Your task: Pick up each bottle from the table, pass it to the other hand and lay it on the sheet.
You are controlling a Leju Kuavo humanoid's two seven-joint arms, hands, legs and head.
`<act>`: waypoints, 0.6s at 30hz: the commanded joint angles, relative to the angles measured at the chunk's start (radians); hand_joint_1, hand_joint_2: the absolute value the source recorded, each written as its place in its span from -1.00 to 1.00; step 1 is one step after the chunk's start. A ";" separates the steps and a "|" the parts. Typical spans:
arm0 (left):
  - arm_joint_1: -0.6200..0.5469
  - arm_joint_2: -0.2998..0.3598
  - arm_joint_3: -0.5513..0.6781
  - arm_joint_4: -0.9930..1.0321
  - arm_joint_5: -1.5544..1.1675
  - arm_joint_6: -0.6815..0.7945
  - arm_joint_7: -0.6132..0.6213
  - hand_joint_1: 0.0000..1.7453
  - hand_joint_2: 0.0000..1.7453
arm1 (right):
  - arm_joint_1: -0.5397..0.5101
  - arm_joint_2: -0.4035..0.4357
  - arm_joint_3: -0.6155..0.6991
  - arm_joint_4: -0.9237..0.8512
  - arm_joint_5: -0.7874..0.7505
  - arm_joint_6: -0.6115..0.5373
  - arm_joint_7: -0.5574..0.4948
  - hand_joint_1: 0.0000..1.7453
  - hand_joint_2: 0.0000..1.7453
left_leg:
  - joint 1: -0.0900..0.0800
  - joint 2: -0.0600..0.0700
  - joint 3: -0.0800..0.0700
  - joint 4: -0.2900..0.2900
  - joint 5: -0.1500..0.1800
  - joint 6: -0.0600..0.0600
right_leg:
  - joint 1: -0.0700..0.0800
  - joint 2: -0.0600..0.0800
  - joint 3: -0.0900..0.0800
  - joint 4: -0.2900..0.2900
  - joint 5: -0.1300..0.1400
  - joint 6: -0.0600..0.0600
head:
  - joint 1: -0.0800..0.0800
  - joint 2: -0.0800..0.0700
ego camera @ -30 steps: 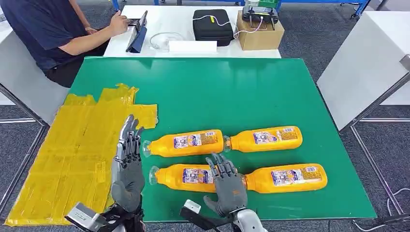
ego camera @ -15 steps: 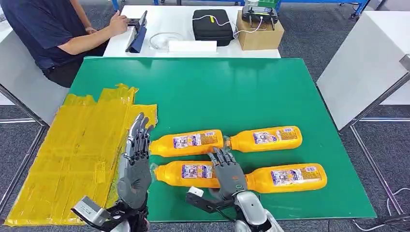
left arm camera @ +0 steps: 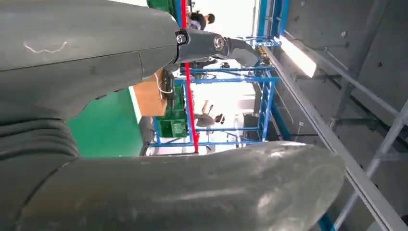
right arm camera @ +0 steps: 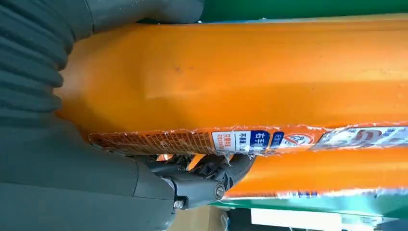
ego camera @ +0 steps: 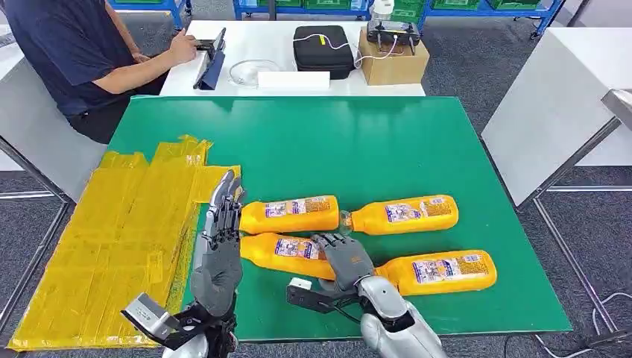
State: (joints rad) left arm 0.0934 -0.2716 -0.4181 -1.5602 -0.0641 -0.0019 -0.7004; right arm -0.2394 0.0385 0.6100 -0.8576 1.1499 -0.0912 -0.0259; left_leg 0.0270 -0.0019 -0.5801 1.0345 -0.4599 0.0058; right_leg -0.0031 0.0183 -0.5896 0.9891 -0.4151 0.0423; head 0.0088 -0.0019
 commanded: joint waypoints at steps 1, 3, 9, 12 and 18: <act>-0.036 0.008 -0.021 0.080 0.023 -0.017 0.002 -1.00 -1.00 | 0.109 -0.074 0.031 0.107 -0.058 0.073 -0.020 1.00 1.00 | -0.001 -0.009 -0.002 -0.005 0.005 0.004 | -0.001 -0.011 0.002 -0.005 0.001 -0.001 | 0.000 0.000; -0.038 0.004 -0.013 0.087 0.029 -0.027 0.002 -1.00 -1.00 | 0.117 -0.079 0.034 0.119 -0.074 0.080 -0.020 1.00 1.00 | -0.001 -0.008 0.002 -0.003 0.004 0.004 | 0.000 -0.010 0.006 -0.003 0.002 -0.001 | 0.000 0.000; 0.007 -0.054 0.110 0.074 0.080 -0.046 0.002 -1.00 -1.00 | 0.184 -0.046 -0.019 0.011 -0.216 -0.075 -0.020 1.00 1.00 | -0.001 -0.009 0.005 -0.002 0.000 0.004 | -0.001 -0.010 0.008 -0.003 -0.002 0.000 | 0.000 0.000; 0.007 -0.054 0.110 0.074 0.080 -0.046 0.002 -1.00 -1.00 | 0.184 -0.046 -0.019 0.011 -0.216 -0.075 -0.020 1.00 1.00 | -0.001 -0.008 0.008 -0.002 -0.004 0.004 | -0.001 -0.008 0.011 -0.002 -0.006 0.000 | 0.001 0.000; 0.007 -0.054 0.110 0.074 0.080 -0.046 0.002 -1.00 -1.00 | 0.184 -0.046 -0.019 0.011 -0.216 -0.075 -0.020 1.00 1.00 | 0.000 -0.005 0.016 -0.001 -0.009 0.003 | 0.000 -0.006 0.018 -0.001 -0.007 -0.001 | 0.000 0.000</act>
State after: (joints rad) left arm 0.1020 -0.3079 -0.3563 -1.5358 0.0118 -0.0450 -0.7004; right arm -0.1744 0.0095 0.6149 -0.9037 0.9438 -0.1705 -0.0553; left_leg 0.0272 -0.0021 -0.5586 1.0347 -0.4726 0.0076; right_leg -0.0024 0.0186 -0.5678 0.9887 -0.4247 0.0414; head 0.0088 -0.0019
